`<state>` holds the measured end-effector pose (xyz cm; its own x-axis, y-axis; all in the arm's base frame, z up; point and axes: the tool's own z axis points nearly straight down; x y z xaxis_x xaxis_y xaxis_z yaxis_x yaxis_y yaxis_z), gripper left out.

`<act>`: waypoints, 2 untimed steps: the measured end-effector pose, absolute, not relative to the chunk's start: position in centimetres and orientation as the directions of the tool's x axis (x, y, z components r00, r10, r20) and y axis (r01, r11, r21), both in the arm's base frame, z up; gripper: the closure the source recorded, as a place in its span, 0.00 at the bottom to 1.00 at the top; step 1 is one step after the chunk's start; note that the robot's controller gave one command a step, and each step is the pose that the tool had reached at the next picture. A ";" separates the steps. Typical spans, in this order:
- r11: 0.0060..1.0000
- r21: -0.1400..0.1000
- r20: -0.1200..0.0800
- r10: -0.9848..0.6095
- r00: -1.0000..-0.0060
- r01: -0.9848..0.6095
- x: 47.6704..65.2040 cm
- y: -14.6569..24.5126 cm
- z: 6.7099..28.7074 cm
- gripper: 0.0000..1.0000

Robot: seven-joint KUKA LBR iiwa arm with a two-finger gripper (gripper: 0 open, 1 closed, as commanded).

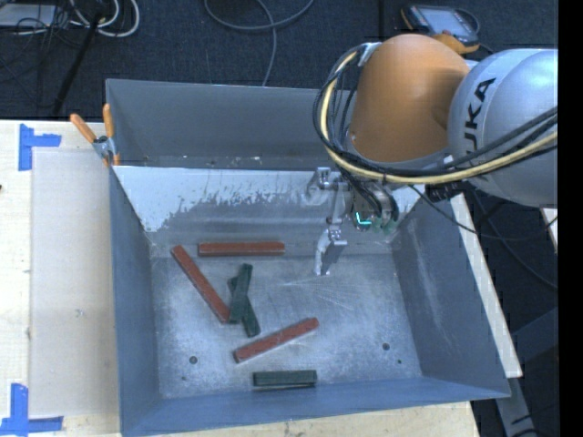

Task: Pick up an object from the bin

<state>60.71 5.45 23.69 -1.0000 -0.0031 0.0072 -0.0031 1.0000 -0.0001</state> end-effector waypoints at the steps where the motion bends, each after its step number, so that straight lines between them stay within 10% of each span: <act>1: 1.000 0.001 0.000 -0.002 -1.000 -0.002 60.8 5.4 24.1 0.00; 2: 0.999 0.000 -0.003 -0.051 -0.999 -0.051 56.0 6.2 20.7 0.00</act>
Offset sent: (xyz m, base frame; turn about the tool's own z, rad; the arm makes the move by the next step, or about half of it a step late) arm -0.0823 0.0149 -0.0537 -0.0865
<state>55.96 6.24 20.74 -0.9987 -0.0508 -0.0031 -0.0508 0.9987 -0.0002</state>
